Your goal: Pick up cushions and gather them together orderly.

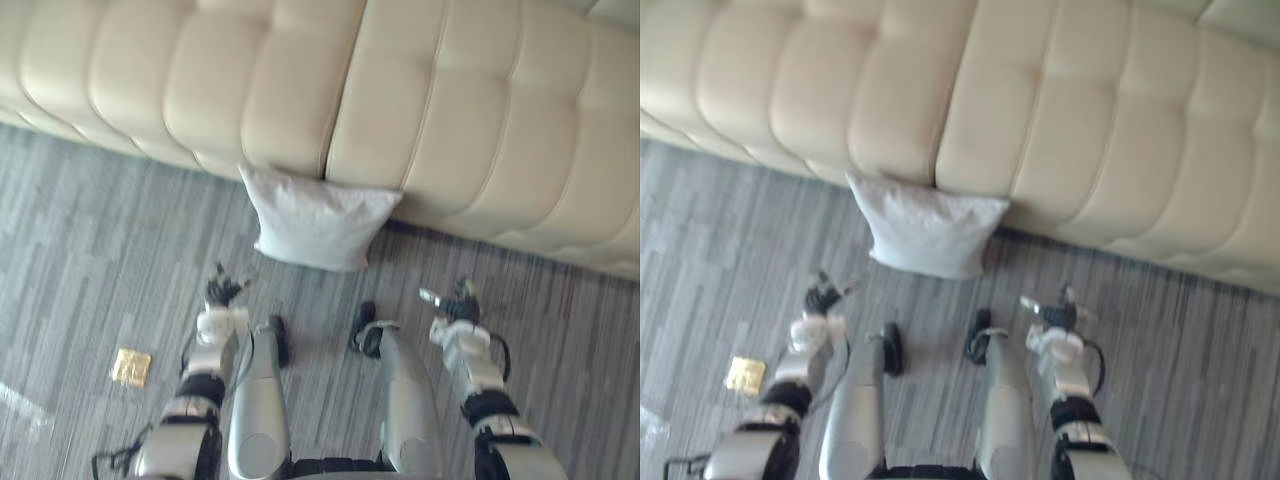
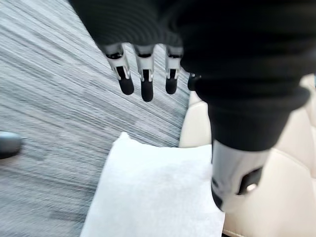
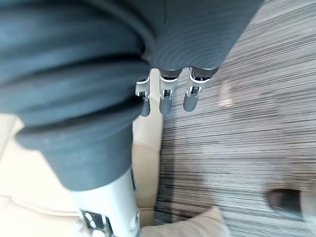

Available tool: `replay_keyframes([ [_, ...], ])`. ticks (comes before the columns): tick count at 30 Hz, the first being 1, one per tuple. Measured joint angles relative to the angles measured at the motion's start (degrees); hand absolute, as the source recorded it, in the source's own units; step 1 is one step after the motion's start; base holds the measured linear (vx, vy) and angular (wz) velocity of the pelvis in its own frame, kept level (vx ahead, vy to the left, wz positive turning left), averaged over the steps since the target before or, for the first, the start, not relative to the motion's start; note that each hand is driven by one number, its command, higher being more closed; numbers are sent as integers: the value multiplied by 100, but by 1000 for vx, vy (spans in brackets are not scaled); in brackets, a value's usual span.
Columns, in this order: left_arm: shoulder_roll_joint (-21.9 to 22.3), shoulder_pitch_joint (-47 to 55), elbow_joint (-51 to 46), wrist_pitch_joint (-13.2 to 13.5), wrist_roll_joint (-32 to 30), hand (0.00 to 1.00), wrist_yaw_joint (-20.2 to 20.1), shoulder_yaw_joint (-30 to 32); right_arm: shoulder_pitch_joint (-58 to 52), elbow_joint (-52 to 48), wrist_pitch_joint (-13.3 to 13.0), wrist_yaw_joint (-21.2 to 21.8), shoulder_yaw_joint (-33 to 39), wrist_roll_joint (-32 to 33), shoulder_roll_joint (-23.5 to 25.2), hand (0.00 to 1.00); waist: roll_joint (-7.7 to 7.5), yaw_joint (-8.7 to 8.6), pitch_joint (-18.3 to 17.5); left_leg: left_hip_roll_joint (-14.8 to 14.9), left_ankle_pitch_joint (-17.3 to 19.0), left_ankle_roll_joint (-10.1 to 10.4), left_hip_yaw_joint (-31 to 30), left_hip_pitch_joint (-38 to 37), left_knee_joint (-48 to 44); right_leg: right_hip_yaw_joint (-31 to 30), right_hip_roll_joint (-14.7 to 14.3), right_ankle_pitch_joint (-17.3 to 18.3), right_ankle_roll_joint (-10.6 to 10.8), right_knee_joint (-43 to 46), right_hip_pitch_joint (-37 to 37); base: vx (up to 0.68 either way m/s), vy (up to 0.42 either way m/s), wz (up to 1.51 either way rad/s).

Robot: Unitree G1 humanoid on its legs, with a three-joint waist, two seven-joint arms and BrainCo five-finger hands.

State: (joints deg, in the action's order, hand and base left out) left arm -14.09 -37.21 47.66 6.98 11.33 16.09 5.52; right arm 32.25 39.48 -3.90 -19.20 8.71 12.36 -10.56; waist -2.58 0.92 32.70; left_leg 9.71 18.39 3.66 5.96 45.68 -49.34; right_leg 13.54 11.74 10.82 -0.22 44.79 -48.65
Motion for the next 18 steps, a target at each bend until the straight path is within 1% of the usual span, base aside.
replay_keyframes([
  [2,-85,-513,39,-2,-10,0,3,-24,559,17,1,-72,-116,125,-98,0,-4,-56,19,-14,-16,26,-43,594,-292,-15,79,-20,-116,325,-592,-56,0,12],
  [3,-88,-784,76,-2,-11,0,1,-70,879,56,0,-106,-119,147,-135,0,-3,-56,21,-21,-15,24,-54,899,-440,-29,116,2,-160,499,-899,-25,-10,11],
  [6,-78,-1432,309,-9,-14,0,-3,-379,1717,274,-3,-160,-335,363,-181,0,5,-66,25,-26,-15,24,-141,1518,-690,-15,149,7,-169,710,-1481,-5,-14,4],
  [9,-80,-1757,385,-8,-52,0,-1,-527,2163,317,-17,-186,-431,406,-223,0,6,-69,25,-45,-46,9,-171,1851,-717,0,158,-19,-204,725,-1790,-46,-7,6],
  [11,-90,-1967,400,-9,-55,0,7,-543,2469,510,-26,-198,-454,453,-271,0,7,-59,25,-51,-117,-2,-172,2127,-706,10,170,-49,-184,698,-2051,-78,-6,4],
  [12,-99,-2120,409,-9,-52,0,44,-545,2666,617,-29,-202,-453,499,-307,0,8,-54,25,-54,-158,-11,-171,2322,-695,10,174,-79,-143,682,-2243,-79,8,2],
  [15,-117,-2503,514,-18,-52,0,230,-542,3211,927,-13,-215,-441,580,-306,0,16,-69,34,-39,-238,-12,-182,2775,-694,43,173,-205,-222,618,-2651,-76,27,-2],
  [16,-106,-2551,516,-18,-52,0,273,-540,3264,932,-13,-218,-441,584,-304,0,16,-74,34,-41,-242,-12,-183,2835,-701,42,175,-244,-281,624,-2709,-54,42,-2],
  [18,-87,-2678,548,-21,-117,0,419,-533,3430,1005,-22,-264,-440,620,-292,0,16,-86,34,-41,-243,-11,-191,2939,-735,39,175,-251,-294,669,-2795,-12,18,1],
])
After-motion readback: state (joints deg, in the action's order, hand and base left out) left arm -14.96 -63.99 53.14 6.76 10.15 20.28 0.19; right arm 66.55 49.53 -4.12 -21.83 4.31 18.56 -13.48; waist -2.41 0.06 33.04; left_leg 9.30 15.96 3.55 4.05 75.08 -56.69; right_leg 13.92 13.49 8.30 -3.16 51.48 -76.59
